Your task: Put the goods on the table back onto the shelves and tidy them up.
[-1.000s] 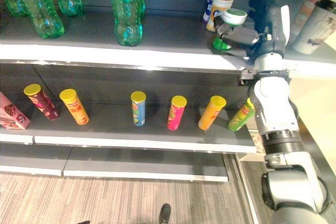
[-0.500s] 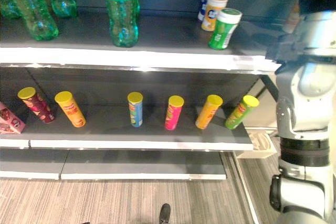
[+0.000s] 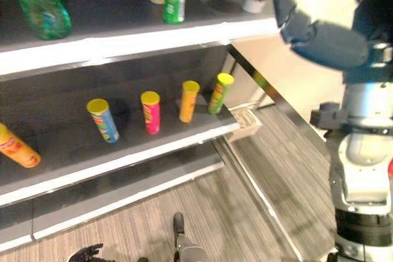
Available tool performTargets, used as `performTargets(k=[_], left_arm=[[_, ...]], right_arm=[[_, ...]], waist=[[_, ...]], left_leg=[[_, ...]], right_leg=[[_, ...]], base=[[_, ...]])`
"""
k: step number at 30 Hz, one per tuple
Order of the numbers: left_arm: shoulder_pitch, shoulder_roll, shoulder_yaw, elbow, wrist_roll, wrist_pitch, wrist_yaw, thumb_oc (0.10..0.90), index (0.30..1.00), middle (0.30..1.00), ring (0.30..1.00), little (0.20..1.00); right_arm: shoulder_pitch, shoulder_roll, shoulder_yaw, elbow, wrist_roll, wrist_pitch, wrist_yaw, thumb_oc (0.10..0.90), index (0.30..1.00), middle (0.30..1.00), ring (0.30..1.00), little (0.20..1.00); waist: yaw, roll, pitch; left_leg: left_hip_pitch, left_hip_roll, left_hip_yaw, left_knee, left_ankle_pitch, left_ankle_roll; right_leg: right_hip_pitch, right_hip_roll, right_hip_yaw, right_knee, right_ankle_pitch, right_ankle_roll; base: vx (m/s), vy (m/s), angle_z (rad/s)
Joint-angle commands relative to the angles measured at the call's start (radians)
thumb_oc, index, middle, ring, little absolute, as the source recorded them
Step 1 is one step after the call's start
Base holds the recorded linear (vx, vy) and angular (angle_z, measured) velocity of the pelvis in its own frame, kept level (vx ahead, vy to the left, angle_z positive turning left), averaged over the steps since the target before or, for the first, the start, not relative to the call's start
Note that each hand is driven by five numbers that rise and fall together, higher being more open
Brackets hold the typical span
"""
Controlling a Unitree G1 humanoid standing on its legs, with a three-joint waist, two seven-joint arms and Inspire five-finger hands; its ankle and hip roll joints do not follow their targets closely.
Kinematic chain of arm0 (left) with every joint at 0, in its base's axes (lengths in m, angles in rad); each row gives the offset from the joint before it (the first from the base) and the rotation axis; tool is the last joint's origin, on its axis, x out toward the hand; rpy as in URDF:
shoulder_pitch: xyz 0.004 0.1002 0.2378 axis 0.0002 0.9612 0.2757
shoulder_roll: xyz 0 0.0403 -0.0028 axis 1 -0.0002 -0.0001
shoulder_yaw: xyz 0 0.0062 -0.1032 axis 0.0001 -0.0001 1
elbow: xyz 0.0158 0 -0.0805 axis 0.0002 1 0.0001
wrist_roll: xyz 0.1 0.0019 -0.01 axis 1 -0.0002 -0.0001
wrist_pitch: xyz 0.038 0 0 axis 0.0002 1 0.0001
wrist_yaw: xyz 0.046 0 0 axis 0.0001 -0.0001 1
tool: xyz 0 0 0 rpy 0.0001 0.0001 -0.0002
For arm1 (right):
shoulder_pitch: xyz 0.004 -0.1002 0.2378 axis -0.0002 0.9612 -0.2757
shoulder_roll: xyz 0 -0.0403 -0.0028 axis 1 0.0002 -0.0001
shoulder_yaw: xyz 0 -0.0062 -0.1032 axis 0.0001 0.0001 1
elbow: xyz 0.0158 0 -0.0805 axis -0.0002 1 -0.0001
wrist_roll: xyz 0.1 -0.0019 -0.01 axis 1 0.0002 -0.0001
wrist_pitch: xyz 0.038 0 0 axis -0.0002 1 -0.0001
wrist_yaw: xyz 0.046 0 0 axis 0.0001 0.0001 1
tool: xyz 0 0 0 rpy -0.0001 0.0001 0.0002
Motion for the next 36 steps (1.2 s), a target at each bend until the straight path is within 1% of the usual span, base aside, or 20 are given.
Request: performTargets(k=[1, 3, 4, 5, 7, 8, 9, 11, 14, 18, 21, 22, 23, 24, 25, 27, 28, 31, 32, 36], left_arm=[[0.044, 0.040, -0.008, -0.016, 0.020, -0.025, -0.023, 0.800, 0.900, 0.900, 0.900, 0.900], [0.053, 0.045, -0.005, -0.026, 0.018, -0.023, -0.027, 0.800, 0.900, 0.900, 0.900, 0.900], [0.057, 0.050, -0.004, -0.033, 0.017, -0.019, -0.030, 0.800, 0.900, 0.900, 0.900, 0.900], [0.059, 0.052, -0.002, -0.035, 0.014, -0.017, -0.032, 0.800, 0.900, 0.900, 0.900, 0.900], [0.060, 0.057, 0.008, -0.038, 0.007, -0.014, -0.030, 0.800, 0.900, 0.900, 0.900, 0.900], [0.060, 0.057, 0.008, -0.038, 0.007, -0.014, -0.030, 0.800, 0.900, 0.900, 0.900, 0.900], [0.051, 0.060, 0.017, -0.043, 0.003, -0.008, -0.025, 0.800, 0.900, 0.900, 0.900, 0.900], [0.043, 0.062, 0.021, -0.040, 0.006, -0.008, -0.023, 0.800, 0.900, 0.900, 0.900, 0.900], [0.037, 0.052, 0.032, -0.026, 0.015, -0.008, -0.024, 0.800, 0.900, 0.900, 0.900, 0.900], [0.029, 0.033, 0.021, -0.019, 0.024, -0.006, -0.025, 0.800, 0.900, 0.900, 0.900, 0.900], [0.027, 0.030, 0.017, -0.019, 0.025, -0.004, -0.027, 0.800, 0.900, 0.900, 0.900, 0.900], [0.016, 0.024, 0.003, -0.024, 0.015, -0.006, -0.020, 0.800, 0.900, 0.900, 0.900, 0.900], [0.014, 0.017, -0.003, -0.022, 0.005, -0.011, -0.016, 0.800, 0.900, 0.900, 0.900, 0.900], [0.013, 0.016, -0.003, -0.021, 0.005, -0.011, -0.016, 0.800, 0.900, 0.900, 0.900, 0.900], [0.027, 0.004, -0.016, -0.016, -0.011, -0.015, -0.017, 0.800, 0.900, 0.900, 0.900, 0.900], [0.039, -0.007, -0.033, 0.000, -0.016, -0.018, -0.021, 0.800, 0.900, 0.900, 0.900, 0.900], [0.048, -0.011, -0.026, 0.004, -0.023, -0.016, -0.027, 0.800, 0.900, 0.900, 0.900, 0.900], [0.054, -0.009, -0.023, 0.010, -0.014, -0.016, -0.028, 0.800, 0.900, 0.900, 0.900, 0.900], [0.062, -0.010, -0.019, 0.022, 0.006, -0.014, -0.033, 0.800, 0.900, 0.900, 0.900, 0.900], [0.070, -0.014, -0.012, 0.019, 0.012, -0.012, -0.035, 0.800, 0.900, 0.900, 0.900, 0.900]], right_arm=[[-0.137, -0.061, -0.102, -0.035, 0.004, -0.056, -0.021, 0.800, 0.900, 0.900, 0.900, 0.900], [-0.144, -0.073, -0.096, -0.035, -0.009, -0.053, -0.019, 0.800, 0.900, 0.900, 0.900, 0.900], [-0.151, -0.080, -0.089, -0.034, -0.024, -0.050, -0.021, 0.800, 0.900, 0.900, 0.900, 0.900], [-0.155, -0.081, -0.084, -0.034, -0.030, -0.045, -0.022, 0.800, 0.900, 0.900, 0.900, 0.900], [-0.172, -0.088, -0.071, -0.033, -0.051, -0.040, -0.029, 0.800, 0.900, 0.900, 0.900, 0.900], [-0.173, -0.088, -0.071, -0.033, -0.052, -0.040, -0.029, 0.800, 0.900, 0.900, 0.900, 0.900], [-0.168, -0.088, -0.061, -0.038, -0.086, -0.028, -0.040, 0.800, 0.900, 0.900, 0.900, 0.900], [-0.147, -0.091, -0.075, -0.037, -0.102, -0.020, -0.047, 0.800, 0.900, 0.900, 0.900, 0.900], [-0.092, -0.099, -0.119, -0.032, -0.098, -0.007, -0.041, 0.800, 0.900, 0.900, 0.900, 0.900], [-0.038, -0.110, -0.162, -0.025, -0.056, -0.008, -0.024, 0.800, 0.900, 0.900, 0.900, 0.900], [-0.038, -0.112, -0.159, -0.027, -0.051, -0.013, -0.023, 0.800, 0.900, 0.900, 0.900, 0.900], [-0.052, -0.117, -0.140, -0.018, -0.048, -0.021, -0.026, 0.800, 0.900, 0.900, 0.900, 0.900], [-0.067, -0.123, -0.128, -0.009, -0.049, -0.024, -0.026, 0.800, 0.900, 0.900, 0.900, 0.900], [-0.070, -0.124, -0.126, -0.006, -0.049, -0.025, -0.026, 0.800, 0.900, 0.900, 0.900, 0.900], [-0.098, -0.121, -0.086, 0.018, -0.044, -0.028, -0.024, 0.800, 0.900, 0.900, 0.900, 0.900], [-0.129, -0.109, -0.058, 0.049, -0.042, -0.039, -0.038, 0.800, 0.900, 0.900, 0.900, 0.900], [-0.135, -0.096, -0.047, 0.050, -0.044, -0.036, -0.031, 0.800, 0.900, 0.900, 0.900, 0.900], [-0.121, -0.069, -0.052, 0.055, -0.035, -0.036, -0.031, 0.800, 0.900, 0.900, 0.900, 0.900], [-0.087, -0.042, -0.066, 0.054, -0.040, -0.029, -0.027, 0.800, 0.900, 0.900, 0.900, 0.900], [-0.042, 0.001, -0.064, 0.065, -0.033, -0.010, -0.015, 0.800, 0.900, 0.900, 0.900, 0.900]], waist=[[0.073, 0.008, -0.065], [0.101, 0.018, -0.078], [0.126, 0.013, -0.096], [0.138, 0.011, -0.108], [0.158, 0.001, -0.121], [0.159, 0.001, -0.121], [0.174, -0.020, -0.132], [0.172, -0.024, -0.134], [0.157, -0.029, -0.136], [0.128, -0.018, -0.119], [0.125, -0.015, -0.109], [0.141, -0.020, -0.077], [0.160, -0.024, -0.064], [0.154, -0.023, -0.064], [0.188, -0.028, -0.057], [0.211, -0.019, -0.056], [0.208, -0.005, -0.064], [0.200, 0.009, -0.077], [0.185, 0.016, -0.101], [0.157, 0.032, -0.116]], left_leg=[[-0.065, 0.029, -0.025, -0.071, 0.051, -0.031], [-0.077, 0.051, 0.039, -0.071, 0.056, -0.039], [-0.087, 0.064, 0.103, -0.067, 0.062, -0.046], [-0.083, 0.071, 0.113, -0.064, 0.043, -0.054], [-0.092, 0.085, 0.175, -0.060, 0.055, -0.060], [-0.091, 0.084, 0.177, -0.060, 0.055, -0.060], [-0.098, 0.102, 0.226, -0.054, 0.067, -0.074], [-0.104, 0.113, 0.229, -0.048, 0.075, -0.086], [-0.118, 0.146, 0.228, -0.054, 0.115, -0.119], [-0.144, 0.209, 0.187, -0.037, 0.173, -0.163], [-0.148, 0.223, 0.169, -0.008, 0.165, -0.167], [-0.187, 0.219, 0.088, 0.060, 0.171, -0.159], [-0.218, 0.184, -0.018, 0.083, 0.153, -0.156], [-0.224, 0.184, -0.024, 0.092, 0.149, -0.155], [-0.253, 0.078, -0.237, 0.064, 0.123, -0.137], [-0.252, 0.004, -0.375, 0.038, 0.102, -0.117], [-0.238, -0.008, -0.413, 0.016, 0.115, -0.112], [-0.198, 0.003, -0.411, -0.014, 0.139, -0.112], [-0.153, 0.011, -0.392, -0.058, 0.151, -0.112], [-0.105, 0.006, -0.348, -0.071, 0.134, -0.105]], right_leg=[[0.160, -0.104, -0.056, -0.004, -0.017, -0.019], [0.217, -0.159, -0.166, 0.031, -0.062, -0.021], [0.272, -0.215, -0.268, 0.031, -0.053, -0.009], [0.304, -0.235, -0.298, 0.029, -0.060, 0.006], [0.341, -0.272, -0.371, 0.025, -0.026, 0.022], [0.341, -0.272, -0.370, 0.024, -0.025, 0.023], [0.350, -0.283, -0.411, -0.014, 0.009, 0.038], [0.359, -0.271, -0.405, -0.056, 0.001, 0.039], [0.378, -0.208, -0.372, -0.157, -0.063, 0.023], [0.382, -0.111, -0.320, -0.160, -0.132, -0.029], [0.386, -0.095, -0.312, -0.160, -0.141, -0.041], [0.376, -0.086, -0.301, -0.160, -0.141, -0.062], [0.370, -0.081, -0.283, -0.160, -0.137, -0.066], [0.371, -0.081, -0.288, -0.160, -0.138, -0.066], [0.361, -0.069, -0.237, -0.160, -0.120, -0.069], [0.359, -0.045, -0.174, -0.160, -0.116, -0.072], [0.355, -0.031, -0.145, -0.160, -0.113, -0.074], [0.361, -0.019, -0.121, -0.160, -0.115, -0.076], [0.365, -0.018, -0.113, -0.160, -0.124, -0.079], [0.375, -0.037, -0.088, -0.160, -0.128, -0.072]], base=[[-0.19, -0.014, -1.03], [-0.16, -0.036, -1.17], [-0.13, -0.082, -1.03], [-0.11, -0.115, -1.15], [-0.10, -0.090, -1.08], [-0.13, -0.212, -1.32], [-0.07, -0.188, -1.21], [-0.08, -0.239, -0.90], [-0.06, -0.254, -0.48], [-0.07, -0.272, -0.15], [-0.07, -0.153, 0.02], [-0.16, -0.154, 0.02], [-0.15, -0.146, -0.01], [-0.06, -0.121, -0.59], [0.00, -0.087, -0.76], [0.04, -0.036, -0.91], [0.08, 0.063, -0.89], [0.10, 0.099, -1.17], [0.17, 0.162, -1.11], [0.08, 0.143, -0.40]])
